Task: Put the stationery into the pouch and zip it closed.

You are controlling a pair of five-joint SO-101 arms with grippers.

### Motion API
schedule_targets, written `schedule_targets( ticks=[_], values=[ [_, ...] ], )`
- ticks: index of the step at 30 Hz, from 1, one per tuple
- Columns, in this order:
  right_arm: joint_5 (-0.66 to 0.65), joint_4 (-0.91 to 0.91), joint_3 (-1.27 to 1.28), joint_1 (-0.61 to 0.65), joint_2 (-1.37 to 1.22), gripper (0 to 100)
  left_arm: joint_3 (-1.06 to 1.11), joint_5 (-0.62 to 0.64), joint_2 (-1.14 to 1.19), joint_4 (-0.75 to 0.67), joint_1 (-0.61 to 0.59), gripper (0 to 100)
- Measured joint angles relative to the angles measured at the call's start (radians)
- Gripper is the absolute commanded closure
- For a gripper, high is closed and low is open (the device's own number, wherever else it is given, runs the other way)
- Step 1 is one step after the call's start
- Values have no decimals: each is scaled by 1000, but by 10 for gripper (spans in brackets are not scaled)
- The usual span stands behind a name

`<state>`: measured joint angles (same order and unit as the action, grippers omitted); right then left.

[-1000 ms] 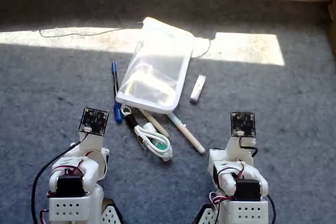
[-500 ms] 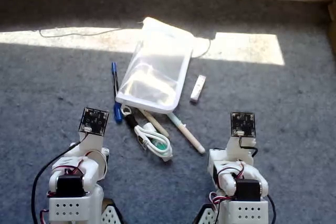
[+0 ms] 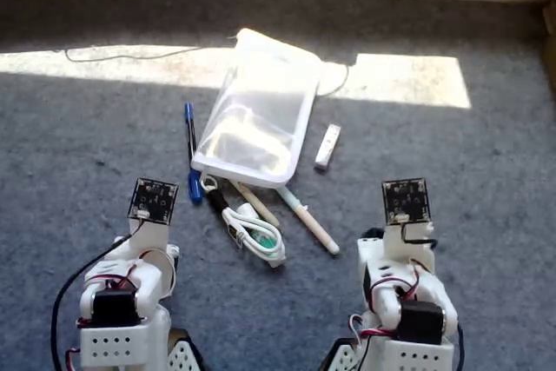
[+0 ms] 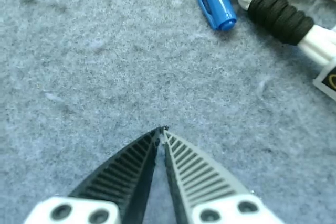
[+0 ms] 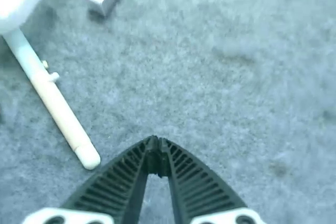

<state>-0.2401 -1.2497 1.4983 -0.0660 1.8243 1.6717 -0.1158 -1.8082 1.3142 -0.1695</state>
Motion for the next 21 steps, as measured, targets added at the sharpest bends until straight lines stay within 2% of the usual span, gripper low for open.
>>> schedule_targets(
  ticks=[4, 7, 18, 21],
  values=[
    [0, 0, -135, 3, 3, 991, -2, 0, 0, -18, -124, 993],
    [0, 0, -230, 74, 3, 991, -2, 0, 0, -31, -184, 992],
    [0, -21, -557, 319, -437, 991, -2, 0, 0, -37, -187, 989],
    [6, -25, -620, 399, -534, 935, -2, 0, 0, -37, -187, 989]
  ],
)
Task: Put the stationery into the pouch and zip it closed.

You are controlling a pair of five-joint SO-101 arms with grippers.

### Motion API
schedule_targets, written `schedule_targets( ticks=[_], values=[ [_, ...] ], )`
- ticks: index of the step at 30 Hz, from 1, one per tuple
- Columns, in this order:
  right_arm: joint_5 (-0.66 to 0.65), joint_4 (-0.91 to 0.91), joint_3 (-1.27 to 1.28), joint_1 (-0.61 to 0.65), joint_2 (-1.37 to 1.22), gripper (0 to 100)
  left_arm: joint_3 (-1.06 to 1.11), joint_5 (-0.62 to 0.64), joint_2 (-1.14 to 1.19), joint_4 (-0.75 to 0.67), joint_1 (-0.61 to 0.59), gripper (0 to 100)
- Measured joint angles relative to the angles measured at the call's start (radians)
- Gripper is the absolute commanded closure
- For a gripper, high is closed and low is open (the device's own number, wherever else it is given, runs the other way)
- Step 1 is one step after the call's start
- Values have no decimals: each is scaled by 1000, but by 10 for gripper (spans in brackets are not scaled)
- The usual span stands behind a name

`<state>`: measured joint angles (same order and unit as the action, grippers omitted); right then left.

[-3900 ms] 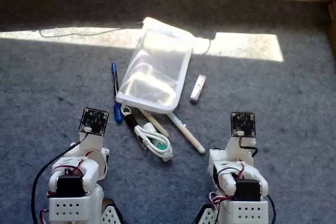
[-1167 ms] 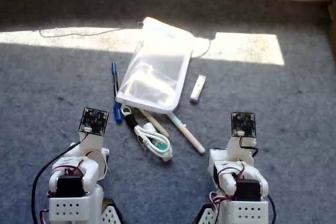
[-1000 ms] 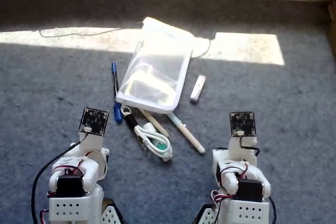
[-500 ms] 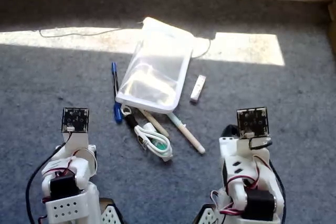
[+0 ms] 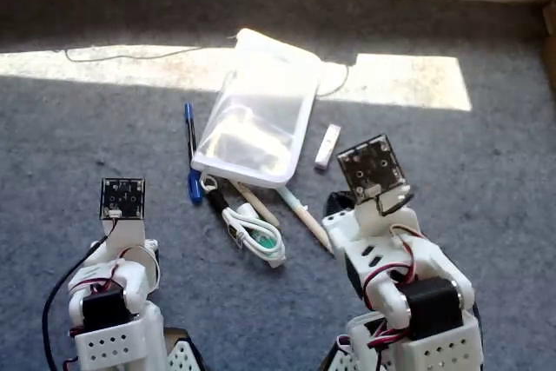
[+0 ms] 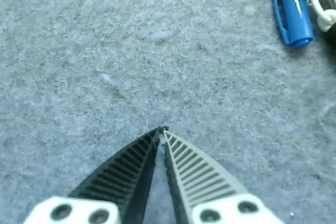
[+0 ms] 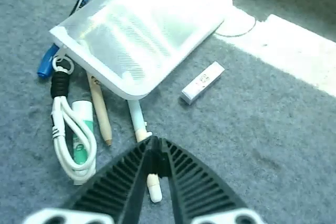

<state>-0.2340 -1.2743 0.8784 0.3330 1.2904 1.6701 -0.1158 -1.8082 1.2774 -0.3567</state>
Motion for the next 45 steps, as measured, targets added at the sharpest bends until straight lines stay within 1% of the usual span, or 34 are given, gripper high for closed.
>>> schedule_targets(
  ticks=[3, 9, 14, 19, 24, 27, 37, 45],
  values=[
    [41, 0, -46, 63, -97, 889, 0, 0, 0, 0, 0, 989],
    [68, 18, -127, 219, -302, 886, 0, -6, 0, 0, 0, 989],
    [68, 112, -147, 331, -476, 885, 0, -6, 0, 0, 0, 989],
    [68, 226, -147, 410, -634, 885, 0, -6, 0, 0, 0, 989],
    [100, 338, -147, 462, -740, 824, 0, -6, 0, 0, -8, 989],
    [107, 371, -172, 485, -802, 824, 0, -6, 0, 0, -8, 989],
    [114, 384, -419, 505, -1119, 825, 0, -6, 0, 0, -8, 989],
    [114, 387, -532, 529, -1332, 825, 0, -6, 0, 0, -8, 989]
  ],
)
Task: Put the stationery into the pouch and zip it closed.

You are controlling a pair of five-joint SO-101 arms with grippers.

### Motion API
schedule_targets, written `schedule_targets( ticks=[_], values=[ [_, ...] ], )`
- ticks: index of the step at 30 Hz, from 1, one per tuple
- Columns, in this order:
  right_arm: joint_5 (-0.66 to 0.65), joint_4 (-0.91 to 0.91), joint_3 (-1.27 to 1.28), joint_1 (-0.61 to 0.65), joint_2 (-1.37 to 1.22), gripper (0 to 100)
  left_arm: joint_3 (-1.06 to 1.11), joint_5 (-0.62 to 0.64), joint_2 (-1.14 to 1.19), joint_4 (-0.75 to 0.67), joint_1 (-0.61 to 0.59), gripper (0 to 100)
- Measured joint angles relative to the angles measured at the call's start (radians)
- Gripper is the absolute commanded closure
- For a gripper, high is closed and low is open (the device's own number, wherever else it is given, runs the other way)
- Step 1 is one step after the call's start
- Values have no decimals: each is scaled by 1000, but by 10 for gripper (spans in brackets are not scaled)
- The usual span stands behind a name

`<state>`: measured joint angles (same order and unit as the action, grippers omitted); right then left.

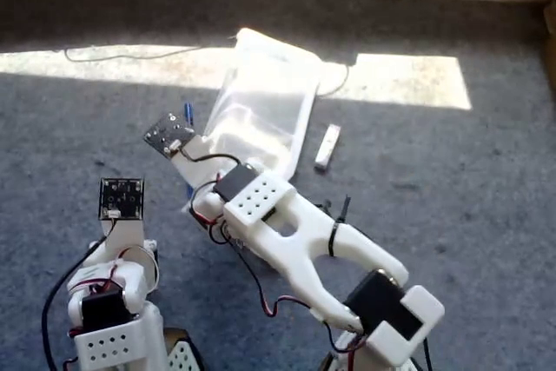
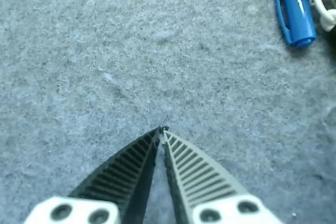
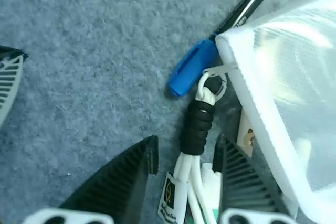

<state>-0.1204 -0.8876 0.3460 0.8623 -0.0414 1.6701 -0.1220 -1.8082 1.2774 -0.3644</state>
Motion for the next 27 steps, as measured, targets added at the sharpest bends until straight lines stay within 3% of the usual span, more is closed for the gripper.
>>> schedule_targets(
  ticks=[21, 27],
  values=[
    [0, 34, -77, -3, -226, 826, 0, 0, 0, 0, 0, 989],
    [0, 41, -77, -12, -230, 891, 0, 0, 0, 0, 0, 989]
  ],
)
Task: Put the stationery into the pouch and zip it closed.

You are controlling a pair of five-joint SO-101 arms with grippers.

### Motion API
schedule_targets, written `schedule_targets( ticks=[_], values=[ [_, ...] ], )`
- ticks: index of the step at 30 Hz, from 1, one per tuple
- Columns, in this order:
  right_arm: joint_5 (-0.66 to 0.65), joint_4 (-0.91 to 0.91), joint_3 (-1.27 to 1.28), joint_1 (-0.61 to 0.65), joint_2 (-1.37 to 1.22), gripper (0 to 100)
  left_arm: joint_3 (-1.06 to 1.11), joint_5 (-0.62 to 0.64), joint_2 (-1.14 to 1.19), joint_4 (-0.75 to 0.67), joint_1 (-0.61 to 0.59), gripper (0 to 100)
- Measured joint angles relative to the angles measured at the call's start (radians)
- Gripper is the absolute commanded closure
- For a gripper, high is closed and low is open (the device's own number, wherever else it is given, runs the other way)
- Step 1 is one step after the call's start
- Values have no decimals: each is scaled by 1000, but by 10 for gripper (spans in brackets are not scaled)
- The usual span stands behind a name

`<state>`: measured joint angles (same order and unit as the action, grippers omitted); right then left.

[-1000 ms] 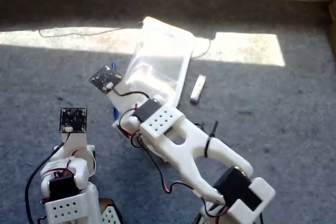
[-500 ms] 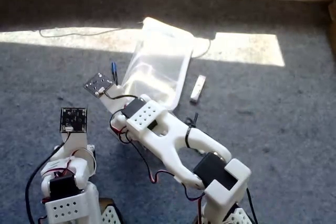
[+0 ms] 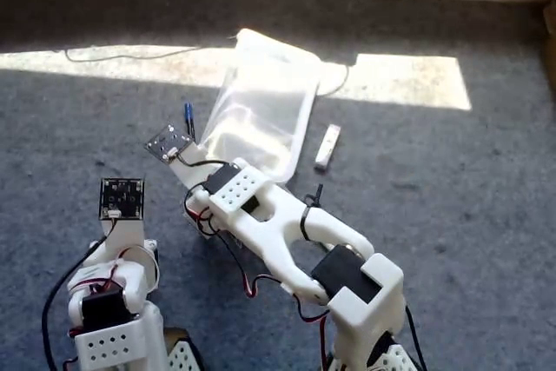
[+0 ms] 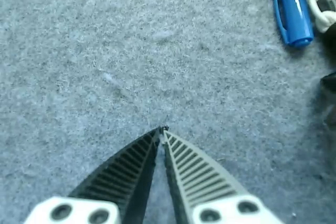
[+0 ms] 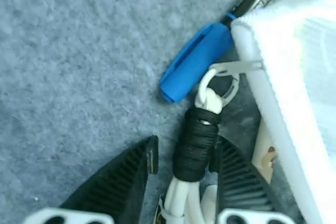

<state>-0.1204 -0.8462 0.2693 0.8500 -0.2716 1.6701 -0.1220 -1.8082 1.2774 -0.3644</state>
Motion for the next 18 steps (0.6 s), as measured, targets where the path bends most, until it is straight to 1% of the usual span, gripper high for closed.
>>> schedule_targets(
  ticks=[10, 12, 14, 18],
  values=[
    [0, 2, -34, -6, -2, 898, 0, 0, 0, 0, 0, 991],
    [0, 2, -34, -9, -2, 931, 0, 0, 0, 0, 0, 991],
    [0, 2, -34, -11, -2, 991, 0, 0, 0, 0, 0, 992],
    [0, 2, -34, -15, -2, 992, 0, 0, 0, 0, 0, 992]
  ],
)
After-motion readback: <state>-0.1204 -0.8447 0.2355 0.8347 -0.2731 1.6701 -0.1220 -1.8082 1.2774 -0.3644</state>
